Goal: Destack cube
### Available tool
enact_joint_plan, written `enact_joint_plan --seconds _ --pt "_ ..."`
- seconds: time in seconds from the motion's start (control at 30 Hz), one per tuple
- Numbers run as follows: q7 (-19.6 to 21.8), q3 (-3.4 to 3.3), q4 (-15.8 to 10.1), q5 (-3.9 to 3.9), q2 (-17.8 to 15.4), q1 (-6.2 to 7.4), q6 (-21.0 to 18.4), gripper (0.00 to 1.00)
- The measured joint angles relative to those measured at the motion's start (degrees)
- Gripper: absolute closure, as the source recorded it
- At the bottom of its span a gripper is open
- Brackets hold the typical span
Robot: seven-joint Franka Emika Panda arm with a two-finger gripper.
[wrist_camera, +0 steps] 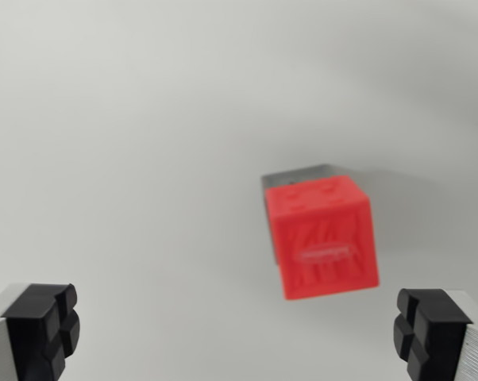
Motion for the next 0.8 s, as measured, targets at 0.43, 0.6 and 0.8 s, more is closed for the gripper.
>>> enact_joint_plan --seconds 0.43,0.6,0.8 --pt "-14.7 -1.08 -2.3 0.34 2.3 -3.97 5.4 0.00" --pt "-18.3 -1.22 -2.8 0.64 3.5 -5.23 7.3 0.00" --pt "-18.7 -0.96 -3.1 1.05 6.6 -5.25 10.5 0.00"
